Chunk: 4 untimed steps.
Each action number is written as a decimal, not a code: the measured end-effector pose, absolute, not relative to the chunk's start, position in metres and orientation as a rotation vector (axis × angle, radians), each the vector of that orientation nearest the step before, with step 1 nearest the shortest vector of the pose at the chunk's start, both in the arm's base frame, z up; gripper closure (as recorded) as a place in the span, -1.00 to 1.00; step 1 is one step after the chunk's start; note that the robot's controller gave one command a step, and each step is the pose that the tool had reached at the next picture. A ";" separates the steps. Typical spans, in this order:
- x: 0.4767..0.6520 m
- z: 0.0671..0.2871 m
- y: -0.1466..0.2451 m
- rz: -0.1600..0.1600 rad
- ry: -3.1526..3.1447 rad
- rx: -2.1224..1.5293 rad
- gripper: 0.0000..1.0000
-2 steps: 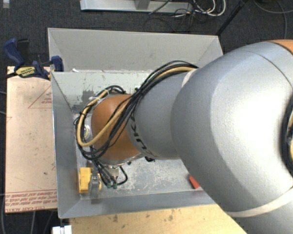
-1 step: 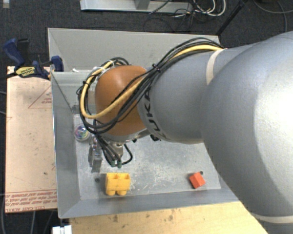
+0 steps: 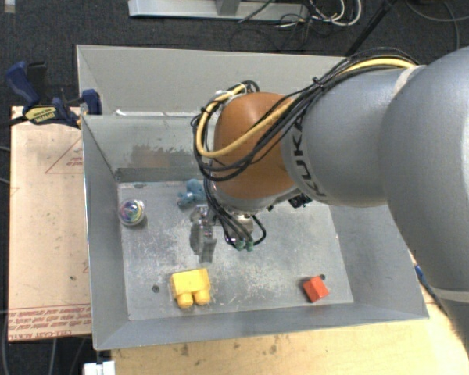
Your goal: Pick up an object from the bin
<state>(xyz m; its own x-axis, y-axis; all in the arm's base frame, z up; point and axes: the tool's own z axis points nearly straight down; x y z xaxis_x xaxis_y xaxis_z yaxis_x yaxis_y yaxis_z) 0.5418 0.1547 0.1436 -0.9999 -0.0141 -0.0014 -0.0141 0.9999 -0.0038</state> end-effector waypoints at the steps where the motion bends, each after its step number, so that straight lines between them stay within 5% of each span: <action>1: 0.540 0.144 0.161 0.001 3.141 -0.033 -1.00; 2: 0.489 0.068 0.147 0.002 3.126 -0.262 -1.00; 3: 0.489 0.070 0.147 0.002 3.130 -0.263 1.00; 4: 0.510 0.352 0.164 0.004 3.113 -0.317 1.00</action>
Offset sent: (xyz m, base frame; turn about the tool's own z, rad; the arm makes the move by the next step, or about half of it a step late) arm 0.0000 0.0000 0.0000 0.0000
